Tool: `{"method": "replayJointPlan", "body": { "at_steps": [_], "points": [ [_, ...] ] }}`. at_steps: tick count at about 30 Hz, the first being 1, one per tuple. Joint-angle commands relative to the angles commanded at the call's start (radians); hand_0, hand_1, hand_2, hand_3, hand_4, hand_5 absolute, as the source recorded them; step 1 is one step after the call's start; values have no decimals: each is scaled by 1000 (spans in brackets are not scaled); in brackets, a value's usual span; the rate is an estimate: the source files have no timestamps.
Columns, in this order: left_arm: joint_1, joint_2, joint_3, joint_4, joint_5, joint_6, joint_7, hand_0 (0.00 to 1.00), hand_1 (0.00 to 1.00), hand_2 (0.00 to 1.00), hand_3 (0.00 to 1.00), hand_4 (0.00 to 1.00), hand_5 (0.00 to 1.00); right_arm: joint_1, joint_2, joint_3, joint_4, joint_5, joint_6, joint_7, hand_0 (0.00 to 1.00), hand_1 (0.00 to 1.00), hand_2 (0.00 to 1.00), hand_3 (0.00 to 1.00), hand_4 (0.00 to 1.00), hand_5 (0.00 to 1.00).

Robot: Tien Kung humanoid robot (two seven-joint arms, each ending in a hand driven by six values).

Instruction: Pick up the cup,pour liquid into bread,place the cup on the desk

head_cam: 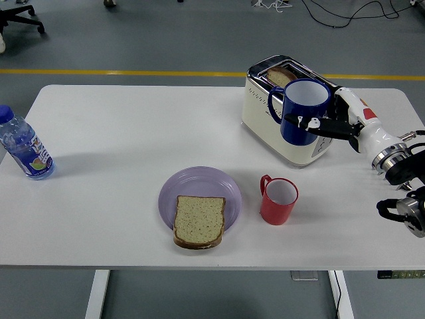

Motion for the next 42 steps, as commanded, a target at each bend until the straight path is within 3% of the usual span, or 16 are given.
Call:
{"method": "replayJointPlan", "body": {
  "at_steps": [7,13,19,33,42],
  "points": [
    [3,-1,4,0,0,-1,0,667,734,737,626,393,998,-107,42,97,-55,-143,-57,63,437,403,538,563,621,2],
    [7,-2,12,1,-3,-2,-1,668,735,737,627,393,998,-209,125,159,-162,-193,-142,227,466,418,545,568,609,2],
    [8,-1,16,0,0,-2,-1,668,735,737,627,393,998,-253,164,173,-239,-168,-189,349,471,436,548,570,598,2],
    [0,-1,5,0,3,2,0,667,734,736,627,396,998,-294,203,121,-434,-114,-238,596,443,460,553,571,582,2],
    [-4,-1,4,0,6,2,0,667,734,736,627,398,998,-290,218,68,-525,-86,-214,641,457,454,553,573,592,3]
  ]
}}
